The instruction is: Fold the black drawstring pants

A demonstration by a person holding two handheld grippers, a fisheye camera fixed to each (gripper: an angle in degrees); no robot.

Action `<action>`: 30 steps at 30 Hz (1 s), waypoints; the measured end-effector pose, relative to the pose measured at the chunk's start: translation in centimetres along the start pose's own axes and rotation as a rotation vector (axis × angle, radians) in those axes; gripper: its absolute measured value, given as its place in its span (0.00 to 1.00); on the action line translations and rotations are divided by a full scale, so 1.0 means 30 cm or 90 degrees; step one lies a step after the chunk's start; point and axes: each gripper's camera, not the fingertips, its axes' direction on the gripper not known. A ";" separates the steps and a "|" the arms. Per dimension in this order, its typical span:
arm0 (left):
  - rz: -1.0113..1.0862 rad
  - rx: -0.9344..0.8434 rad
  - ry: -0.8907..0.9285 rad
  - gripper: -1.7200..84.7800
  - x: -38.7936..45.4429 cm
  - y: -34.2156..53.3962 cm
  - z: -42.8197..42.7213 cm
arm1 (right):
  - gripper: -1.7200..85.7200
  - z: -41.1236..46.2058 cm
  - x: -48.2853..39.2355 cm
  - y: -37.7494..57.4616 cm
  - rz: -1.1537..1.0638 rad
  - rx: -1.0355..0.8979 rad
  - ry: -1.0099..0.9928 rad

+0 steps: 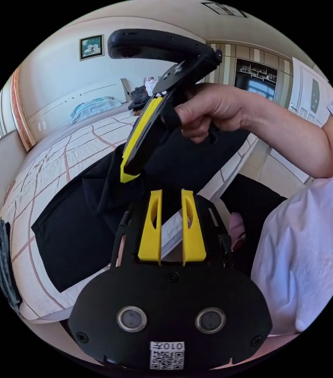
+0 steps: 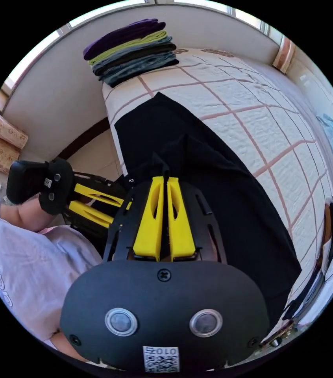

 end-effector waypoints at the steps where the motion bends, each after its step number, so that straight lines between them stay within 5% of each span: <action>1: -0.005 0.010 -0.013 0.12 0.018 0.020 -0.031 | 0.06 -0.027 0.071 0.025 0.042 0.030 -0.051; 6: -0.061 0.034 -0.086 0.13 0.030 0.086 -0.126 | 0.06 -0.081 0.356 0.200 0.192 0.165 -0.287; 10: -0.051 0.026 -0.028 0.15 0.003 0.074 -0.100 | 0.06 -0.065 0.479 0.314 0.233 0.266 -0.452; 18: 0.014 -0.002 -0.079 0.17 0.123 0.031 -0.038 | 0.06 -0.045 0.523 0.325 0.226 0.271 -0.472; 24: 0.003 0.019 -0.293 0.17 0.224 0.088 -0.099 | 0.06 -0.054 0.510 0.301 0.202 0.262 -0.490; 30: -0.005 0.006 -0.368 0.14 0.228 0.141 -0.106 | 0.06 -0.038 0.474 0.272 0.188 0.258 -0.517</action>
